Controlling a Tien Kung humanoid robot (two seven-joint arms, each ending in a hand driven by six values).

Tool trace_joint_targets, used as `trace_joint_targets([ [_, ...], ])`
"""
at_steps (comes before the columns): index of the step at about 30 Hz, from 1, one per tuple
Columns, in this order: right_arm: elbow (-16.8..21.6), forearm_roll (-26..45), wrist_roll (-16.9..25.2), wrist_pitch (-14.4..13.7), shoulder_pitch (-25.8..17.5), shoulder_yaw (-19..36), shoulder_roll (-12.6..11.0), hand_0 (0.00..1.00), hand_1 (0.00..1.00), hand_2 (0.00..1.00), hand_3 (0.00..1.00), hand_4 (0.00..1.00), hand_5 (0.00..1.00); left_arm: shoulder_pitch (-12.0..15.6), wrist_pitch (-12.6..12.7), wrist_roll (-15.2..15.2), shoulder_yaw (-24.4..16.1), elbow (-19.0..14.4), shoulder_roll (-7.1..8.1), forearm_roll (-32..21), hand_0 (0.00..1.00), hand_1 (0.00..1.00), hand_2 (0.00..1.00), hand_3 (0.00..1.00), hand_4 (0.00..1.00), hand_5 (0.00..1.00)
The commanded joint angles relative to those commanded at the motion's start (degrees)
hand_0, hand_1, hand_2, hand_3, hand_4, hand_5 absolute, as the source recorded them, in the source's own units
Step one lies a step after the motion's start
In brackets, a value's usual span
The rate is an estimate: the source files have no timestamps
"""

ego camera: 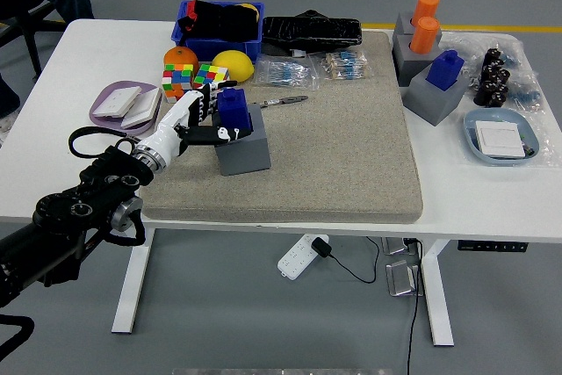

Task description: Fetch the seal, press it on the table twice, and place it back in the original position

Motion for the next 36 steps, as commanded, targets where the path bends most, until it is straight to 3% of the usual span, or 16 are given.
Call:
trace_joint_targets([
  [11,-0.02,-0.04,-0.01,0.02,-0.05,-0.06,-0.01,0.767,0.672,0.649,0.616,0.796,0.495,-0.04,-0.07,0.03,-1.73,-2.67,0.76,0.27,0.906,0.901,0.839,0.859,0.998,0.028],
  [22,-0.01,-0.08,-0.03,0.0,-0.13,0.17,0.04,0.769,0.672,0.648,0.616,0.796,0.498,-0.71,-0.23,0.04,-3.5,-2.88,1.85,0.74,0.904,0.898,0.835,0.857,0.998,0.032],
  [28,0.01,-0.13,-0.05,0.01,-0.16,0.45,0.06,0.769,0.672,0.648,0.616,0.797,0.5,-1.45,-0.29,-0.23,-4.74,-1.45,3.85,0.79,0.904,0.895,0.832,0.852,0.998,0.036],
  [36,-0.02,-0.33,-0.13,-0.01,-0.26,1.09,0.15,0.769,0.672,0.648,0.616,0.797,0.499,-1.14,-0.19,-0.67,-8.15,0.21,7.91,1.06,0.899,0.874,0.818,0.848,0.996,0.034],
])
